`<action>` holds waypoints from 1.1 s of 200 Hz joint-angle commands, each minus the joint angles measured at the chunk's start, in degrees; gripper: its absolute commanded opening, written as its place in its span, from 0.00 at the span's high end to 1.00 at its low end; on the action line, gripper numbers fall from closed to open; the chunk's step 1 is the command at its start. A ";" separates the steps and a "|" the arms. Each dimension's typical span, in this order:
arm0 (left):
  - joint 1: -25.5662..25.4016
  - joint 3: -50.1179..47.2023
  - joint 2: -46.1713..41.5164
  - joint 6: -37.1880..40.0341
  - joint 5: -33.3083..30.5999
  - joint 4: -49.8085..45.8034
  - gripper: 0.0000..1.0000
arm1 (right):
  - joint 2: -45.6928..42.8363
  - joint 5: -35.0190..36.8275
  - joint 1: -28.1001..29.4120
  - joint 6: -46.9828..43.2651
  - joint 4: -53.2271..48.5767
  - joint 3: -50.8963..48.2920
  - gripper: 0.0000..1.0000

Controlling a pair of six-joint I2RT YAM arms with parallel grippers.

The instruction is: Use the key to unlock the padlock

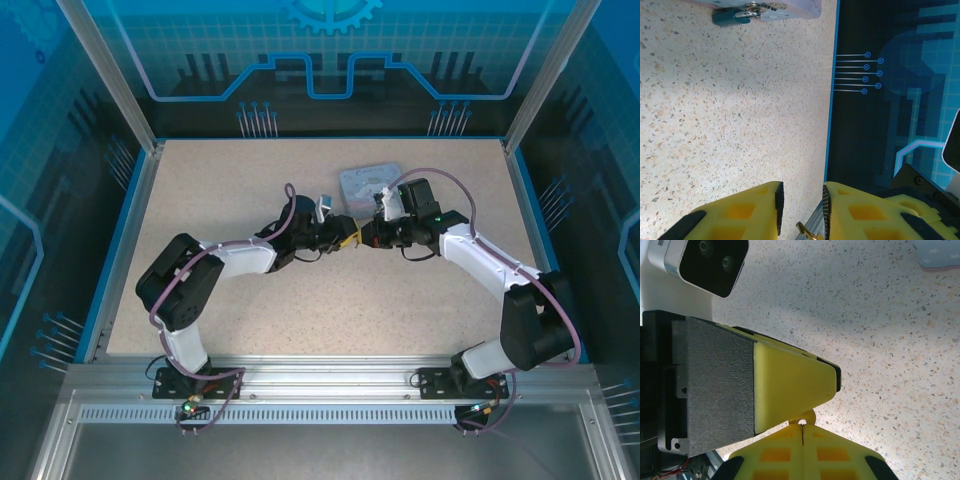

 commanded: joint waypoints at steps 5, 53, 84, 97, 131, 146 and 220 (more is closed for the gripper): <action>-0.45 2.43 -0.15 1.92 0.26 -1.42 0.72 | -0.33 -0.76 -0.92 -1.10 -0.06 -0.50 1.00; -0.55 2.99 -0.15 2.07 0.28 -1.68 0.81 | -0.33 -0.69 -0.90 -1.18 0.15 -0.70 1.00; -0.64 2.92 -0.30 2.22 0.32 -1.86 0.85 | -0.31 -0.78 -0.89 -1.02 0.23 -0.60 1.00; -0.63 2.83 -0.25 2.36 0.26 -1.93 0.87 | -0.30 -0.77 -0.94 -1.03 0.23 -0.59 1.00; -0.78 2.58 -0.26 2.67 0.13 -2.06 1.00 | -0.48 -0.65 -1.06 -1.15 -0.16 -0.32 1.00; -0.78 2.40 -0.71 3.25 -0.38 -2.21 1.00 | -1.22 -1.11 -1.73 -0.95 -0.59 -0.20 0.98; 0.48 -0.51 -6.74 9.03 -4.05 2.00 1.00 | -11.54 -0.55 -7.83 5.41 1.26 -3.08 0.00</action>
